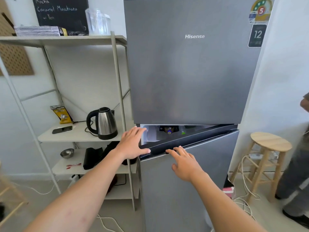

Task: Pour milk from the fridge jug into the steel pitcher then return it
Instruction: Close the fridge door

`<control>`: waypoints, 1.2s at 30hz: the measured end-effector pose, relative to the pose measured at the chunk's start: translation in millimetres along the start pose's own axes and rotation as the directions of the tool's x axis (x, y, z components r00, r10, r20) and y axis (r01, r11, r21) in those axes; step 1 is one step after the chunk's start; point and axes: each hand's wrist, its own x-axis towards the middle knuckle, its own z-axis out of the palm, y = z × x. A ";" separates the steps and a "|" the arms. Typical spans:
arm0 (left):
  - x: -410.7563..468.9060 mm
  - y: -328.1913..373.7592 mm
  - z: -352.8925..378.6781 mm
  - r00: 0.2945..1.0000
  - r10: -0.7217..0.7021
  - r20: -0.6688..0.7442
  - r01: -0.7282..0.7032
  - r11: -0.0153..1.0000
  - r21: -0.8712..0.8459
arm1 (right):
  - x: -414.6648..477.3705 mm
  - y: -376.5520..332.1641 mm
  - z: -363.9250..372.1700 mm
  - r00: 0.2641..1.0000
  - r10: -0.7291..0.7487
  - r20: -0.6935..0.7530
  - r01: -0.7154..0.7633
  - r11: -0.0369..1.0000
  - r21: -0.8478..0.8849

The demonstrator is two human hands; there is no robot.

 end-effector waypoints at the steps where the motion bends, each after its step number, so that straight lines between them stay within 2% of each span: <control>1: 7.9 -6.4 0.8 1.000 0.002 0.001 -0.002 1.000 0.021 | 8.2 1.1 0.0 1.000 0.002 0.003 -0.002 1.000 0.000; 11: 67.8 -39.6 10.6 1.000 -0.007 -0.002 0.007 0.968 0.250 | 69.1 -8.7 12.3 0.997 0.077 0.001 -0.077 0.996 0.043; 18: 98.4 -53.6 27.1 0.991 -0.049 -0.125 0.084 0.953 0.290 | 108.3 -11.7 21.3 0.993 0.110 -0.045 -0.108 0.993 0.041; 25: 122.7 -70.6 41.4 0.962 0.073 -0.263 0.036 0.922 0.386 | 132.6 -14.1 26.4 0.985 0.159 -0.068 -0.154 0.985 0.071; 28: 132.1 -75.7 47.1 0.953 0.136 -0.271 0.002 0.891 0.455 | 140.4 -14.4 28.8 0.983 0.170 -0.072 -0.165 0.984 0.073; 36: 146.3 -85.1 62.4 0.915 0.182 -0.360 0.009 0.884 0.468 | 158.0 -13.9 32.7 0.975 0.204 -0.085 -0.197 0.977 0.085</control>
